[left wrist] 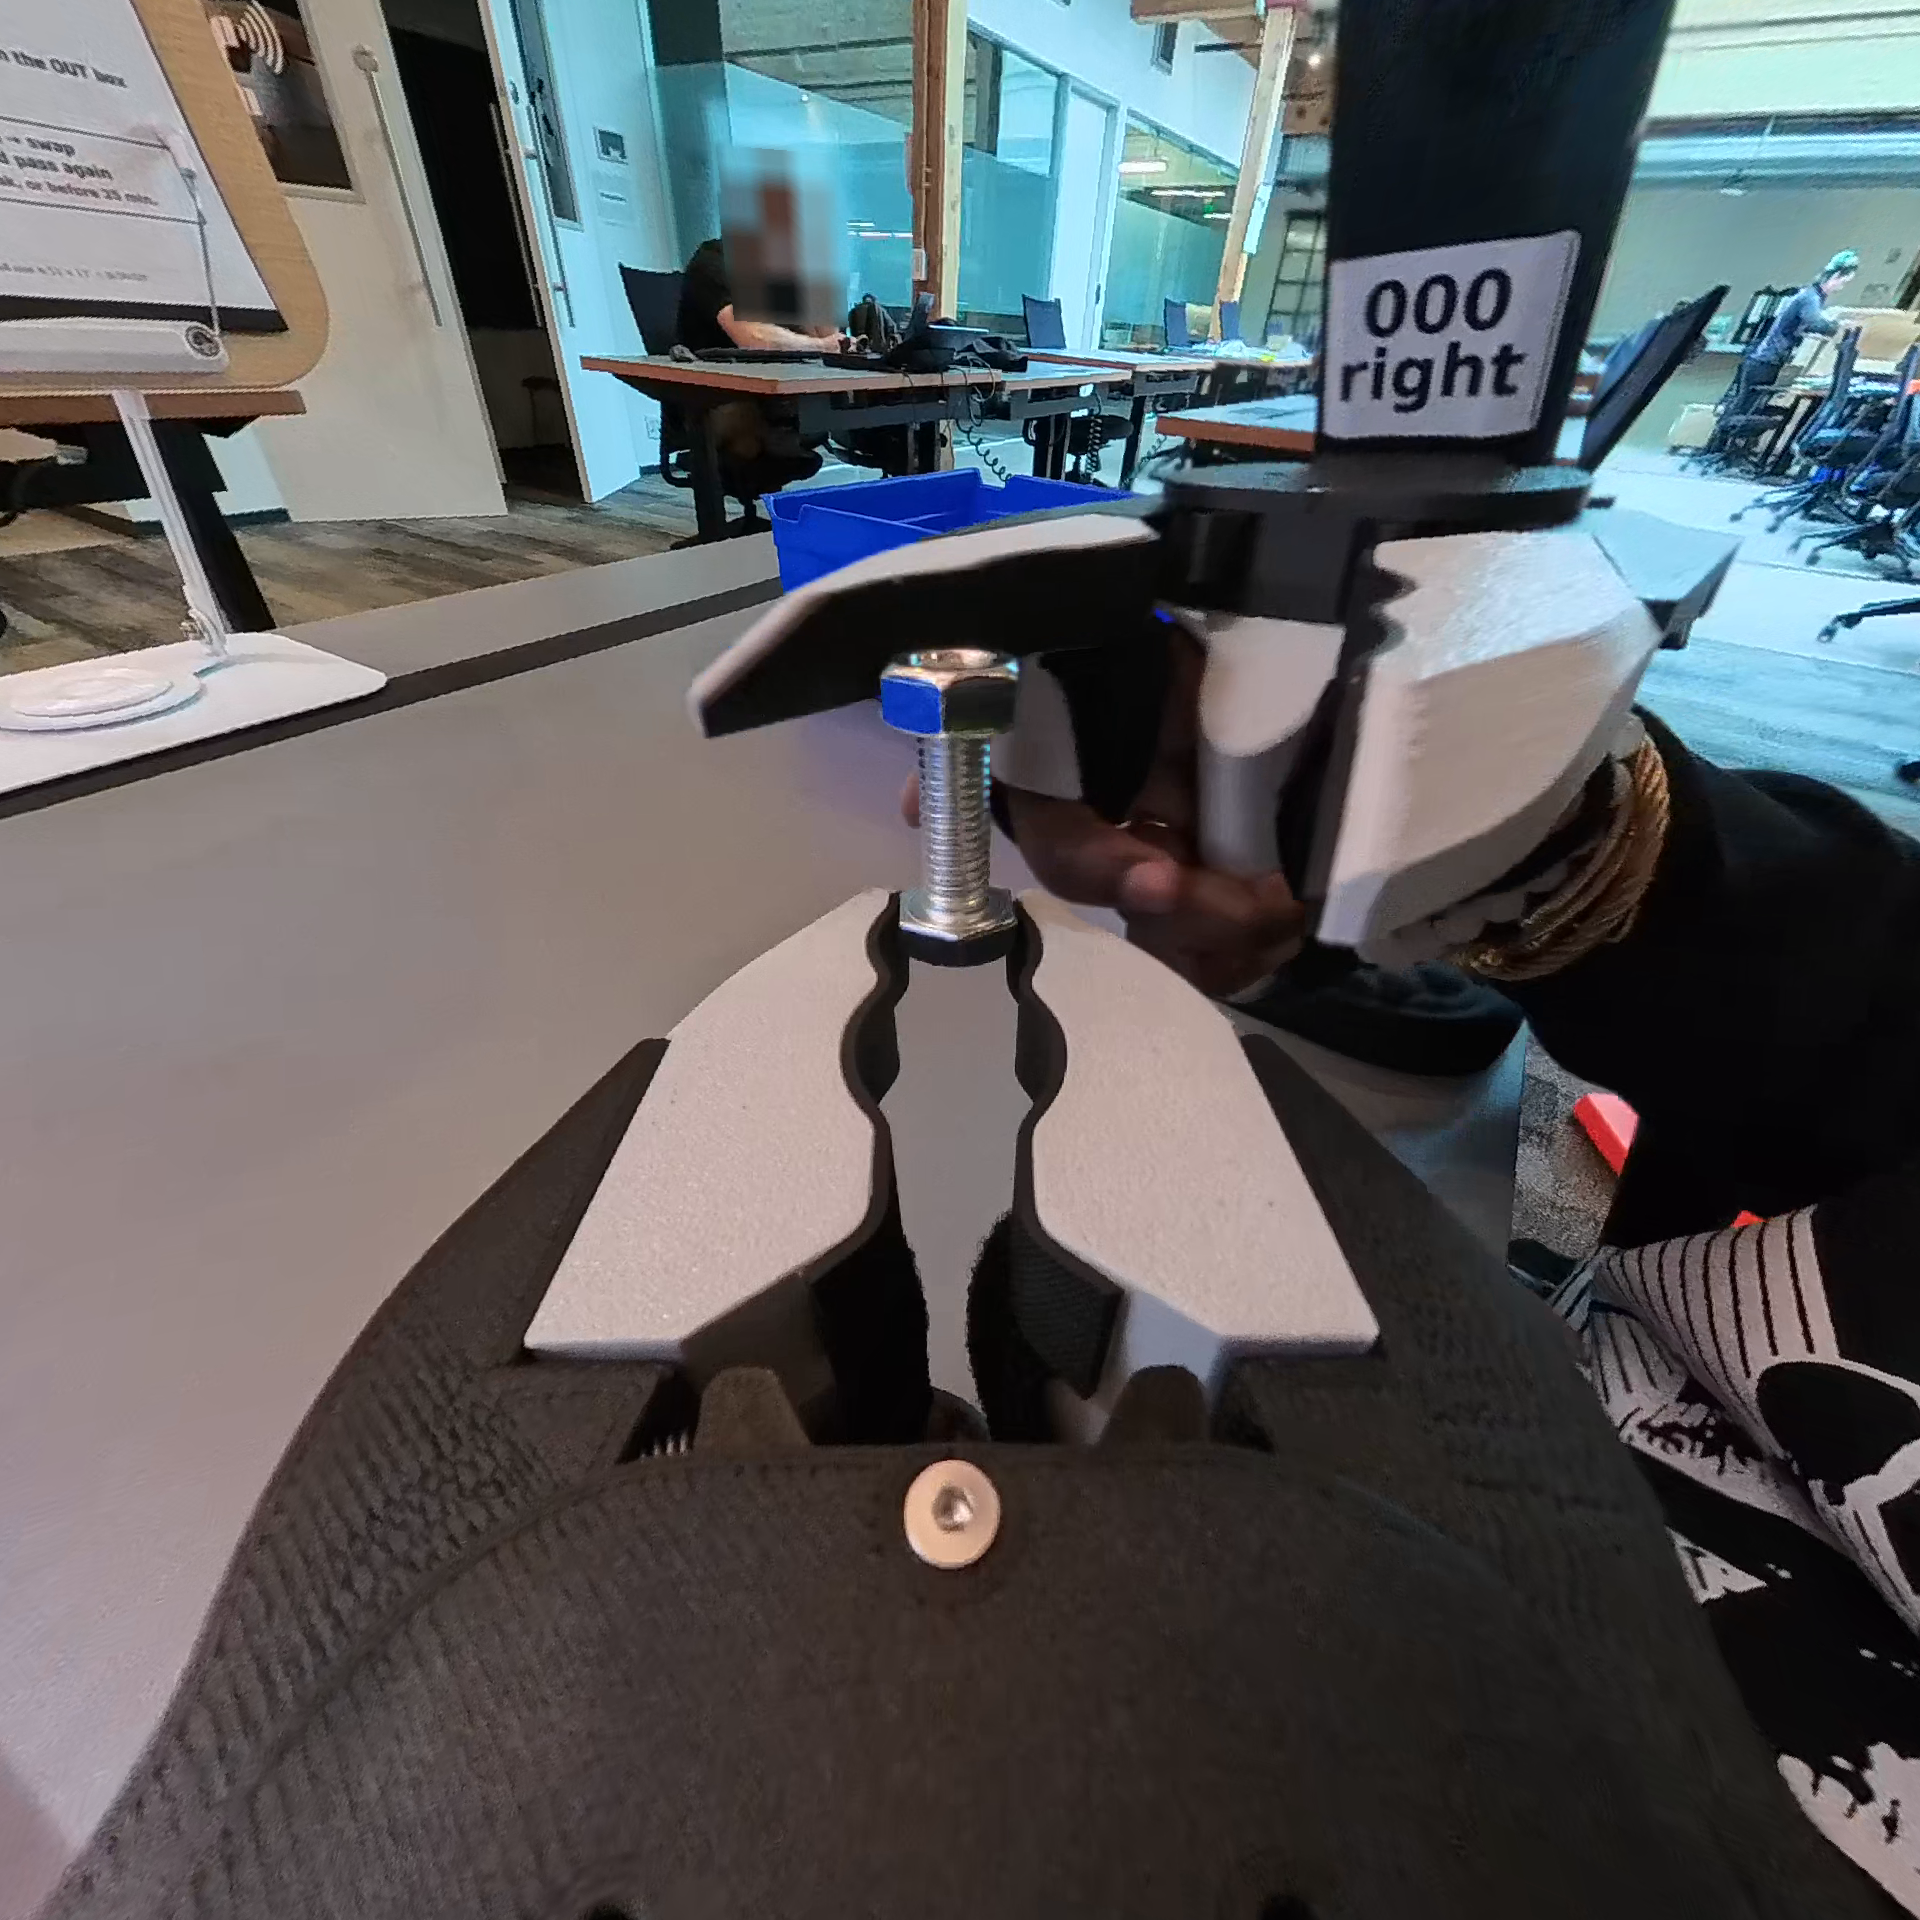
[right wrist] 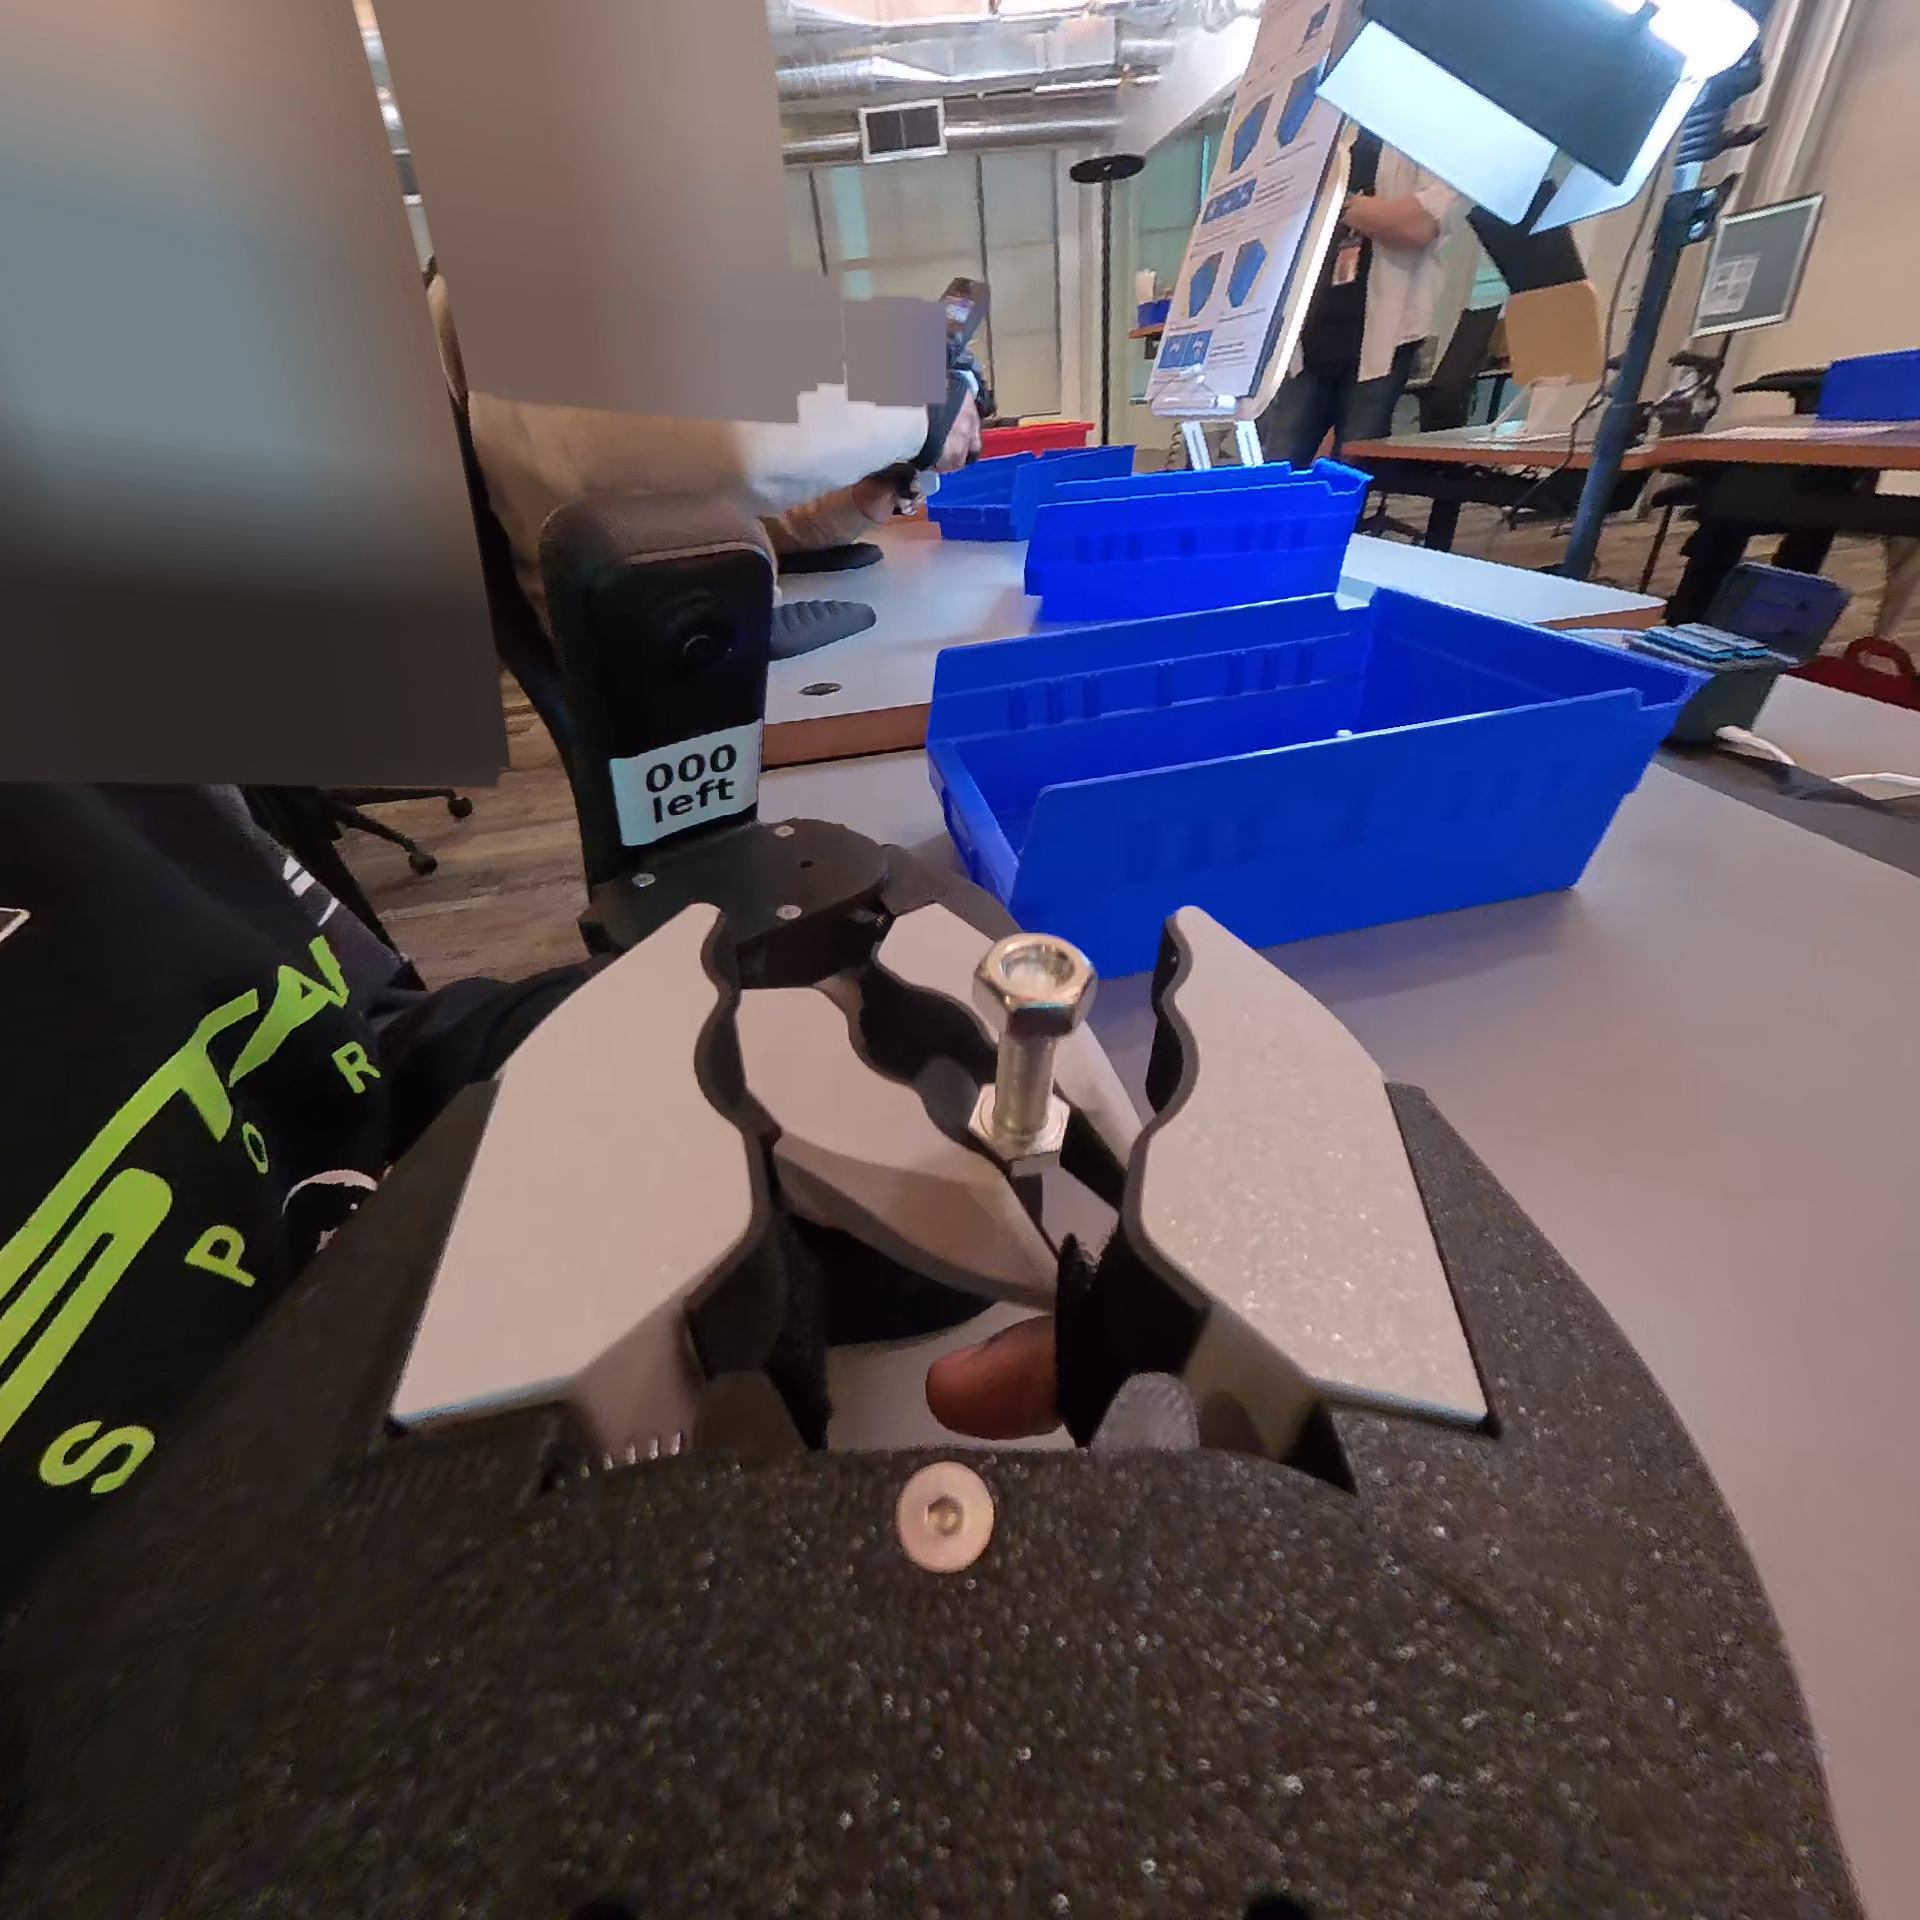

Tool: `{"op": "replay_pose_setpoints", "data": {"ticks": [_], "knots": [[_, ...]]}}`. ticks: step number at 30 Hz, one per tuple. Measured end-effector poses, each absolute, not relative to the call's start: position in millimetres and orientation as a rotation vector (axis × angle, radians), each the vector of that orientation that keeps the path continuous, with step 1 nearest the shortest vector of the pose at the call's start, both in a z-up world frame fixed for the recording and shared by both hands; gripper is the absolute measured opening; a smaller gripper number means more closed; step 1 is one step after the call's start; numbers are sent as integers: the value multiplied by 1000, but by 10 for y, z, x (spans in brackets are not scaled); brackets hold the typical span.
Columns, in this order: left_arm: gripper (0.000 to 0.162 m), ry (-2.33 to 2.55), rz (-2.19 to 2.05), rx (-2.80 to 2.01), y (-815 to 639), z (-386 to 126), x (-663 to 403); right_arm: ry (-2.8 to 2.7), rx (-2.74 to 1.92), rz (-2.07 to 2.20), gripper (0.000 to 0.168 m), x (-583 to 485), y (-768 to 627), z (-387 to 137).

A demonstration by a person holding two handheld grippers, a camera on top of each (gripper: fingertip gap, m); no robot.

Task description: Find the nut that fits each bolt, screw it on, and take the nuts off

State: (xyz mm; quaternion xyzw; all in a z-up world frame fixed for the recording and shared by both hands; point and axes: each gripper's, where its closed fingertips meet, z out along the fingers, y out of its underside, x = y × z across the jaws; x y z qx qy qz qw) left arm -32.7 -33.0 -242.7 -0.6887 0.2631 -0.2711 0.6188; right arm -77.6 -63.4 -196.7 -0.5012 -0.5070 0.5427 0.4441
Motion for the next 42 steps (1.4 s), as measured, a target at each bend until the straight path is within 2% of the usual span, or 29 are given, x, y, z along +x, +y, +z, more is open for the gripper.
{"op": "replay_pose_setpoints", "data": {"ticks": [17,19,21,23,25,29,32,37,40,42], "knots": [[18,576,-632,-1584,-314,-2416,-358,-1212,-1224,1313,60,-599,-673,-1949],[18,580,-627,-1584,-315,-2418,-354,-1203,-1225,1299,53,-540,-675,-1951],[18,575,-627,-1584,-313,-2415,-360,-1203,-1207,1311,38,-481,-708,-1944],[18,572,-632,-1584,-312,-2415,-363,-1195,-1194,1333,33,-440,-731,-1934],[18,576,-629,-1584,-313,-2417,-359,-1175,-1200,1319,34,-430,-686,-1941],[18,594,-629,-1586,-322,-2428,-339,-1127,-1207,1297,66,-511,-577,-1939],[18,619,-628,-1589,-334,-2445,-312,-1159,-1202,1293,78,-640,-578,-1965],[18,650,-617,-1594,-347,-2468,-281,-1234,-1201,1294,78,-804,-630,-2005],[18,646,-626,-1595,-346,-2467,-284,-1249,-1183,1297,66,-792,-658,-2002],[18,644,-625,-1598,-342,-2471,-286,-1254,-1175,1301,63,-768,-682,-2004]]}}
